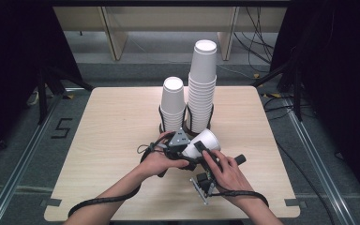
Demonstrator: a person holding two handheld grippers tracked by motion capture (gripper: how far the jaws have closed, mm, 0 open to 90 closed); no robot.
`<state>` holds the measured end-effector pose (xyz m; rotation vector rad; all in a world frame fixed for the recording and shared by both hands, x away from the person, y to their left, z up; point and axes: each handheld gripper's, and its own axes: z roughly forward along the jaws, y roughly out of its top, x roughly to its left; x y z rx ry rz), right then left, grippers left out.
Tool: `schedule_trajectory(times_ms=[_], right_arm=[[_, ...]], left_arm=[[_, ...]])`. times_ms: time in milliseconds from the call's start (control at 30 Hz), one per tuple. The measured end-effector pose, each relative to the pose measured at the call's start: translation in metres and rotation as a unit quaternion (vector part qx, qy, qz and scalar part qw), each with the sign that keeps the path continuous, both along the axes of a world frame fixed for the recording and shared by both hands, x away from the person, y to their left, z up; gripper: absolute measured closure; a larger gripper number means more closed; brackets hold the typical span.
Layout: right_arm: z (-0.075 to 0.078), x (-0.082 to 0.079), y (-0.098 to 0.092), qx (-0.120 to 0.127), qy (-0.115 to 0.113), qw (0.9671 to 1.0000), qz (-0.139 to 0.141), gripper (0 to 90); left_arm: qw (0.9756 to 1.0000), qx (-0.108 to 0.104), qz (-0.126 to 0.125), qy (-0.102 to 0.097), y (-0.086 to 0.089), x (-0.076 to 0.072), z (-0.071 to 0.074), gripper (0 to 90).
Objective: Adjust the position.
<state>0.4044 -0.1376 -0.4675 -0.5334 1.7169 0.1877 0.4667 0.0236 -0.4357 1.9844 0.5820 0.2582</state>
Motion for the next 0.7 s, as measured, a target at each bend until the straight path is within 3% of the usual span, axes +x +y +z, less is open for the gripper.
schedule_trajectory(times_ms=[67,100,167,333,367,433,467,500,567,600,633,667,700], right_arm=[[0.0,-0.002,-0.002,0.002,-0.004,1.0,0.0,0.6],[0.004,-0.002,-0.002,-0.011,-0.016,0.9997,0.015,0.7],[0.004,-0.003,-0.003,-0.013,-0.011,0.9998,0.008,0.7],[0.006,-0.003,-0.006,-0.002,-0.026,0.9996,0.014,0.9],[0.008,-0.002,-0.006,-0.015,-0.029,0.9992,0.023,0.9],[0.009,-0.003,-0.007,-0.017,-0.028,0.9992,0.022,1.2],[0.009,-0.003,-0.007,-0.017,-0.028,0.9992,0.022,1.2],[0.008,-0.004,-0.008,-0.014,-0.028,0.9993,0.02,1.3],[0.004,-0.008,-0.014,0.018,-0.009,0.9997,-0.015,1.4],[0.004,-0.008,-0.014,0.018,-0.009,0.9997,-0.015,1.4],[0.0,-0.007,-0.016,0.052,-0.008,0.9985,-0.012,1.6],[0.0,-0.007,-0.016,0.052,-0.008,0.9985,-0.012,1.6],[0.004,-0.009,-0.018,0.025,-0.004,0.9994,-0.025,2.0]], left_arm=[[1.0,-0.003,0.004,0.002,0.001,0.0,-0.001,20.5],[0.9999,-0.002,0.012,-0.001,0.001,0.0,-0.001,20.5],[0.9999,-0.001,0.01,-0.002,0.002,0.001,-0.001,20.4],[0.9998,0.01,0.015,-0.001,0.004,0.002,-0.001,20.4],[0.9998,0.011,0.015,-0.003,0.005,0.002,-0.001,20.4],[0.9998,0.004,0.019,-0.008,0.004,0.003,-0.002,20.4],[0.9998,0.01,0.019,-0.005,0.005,0.003,-0.002,20.4],[0.9998,0.009,0.019,-0.005,0.006,0.003,-0.002,20.3],[0.9997,0.001,0.023,-0.009,0.006,0.004,-0.003,20.3],[0.9997,0.001,0.022,-0.009,0.007,0.004,-0.003,20.3],[0.9997,0.004,0.023,-0.009,0.007,0.004,-0.003,20.4],[0.9997,0.004,0.023,-0.009,0.007,0.004,-0.003,20.3],[0.9997,0.005,0.023,-0.009,0.008,0.004,-0.003,20.3]])
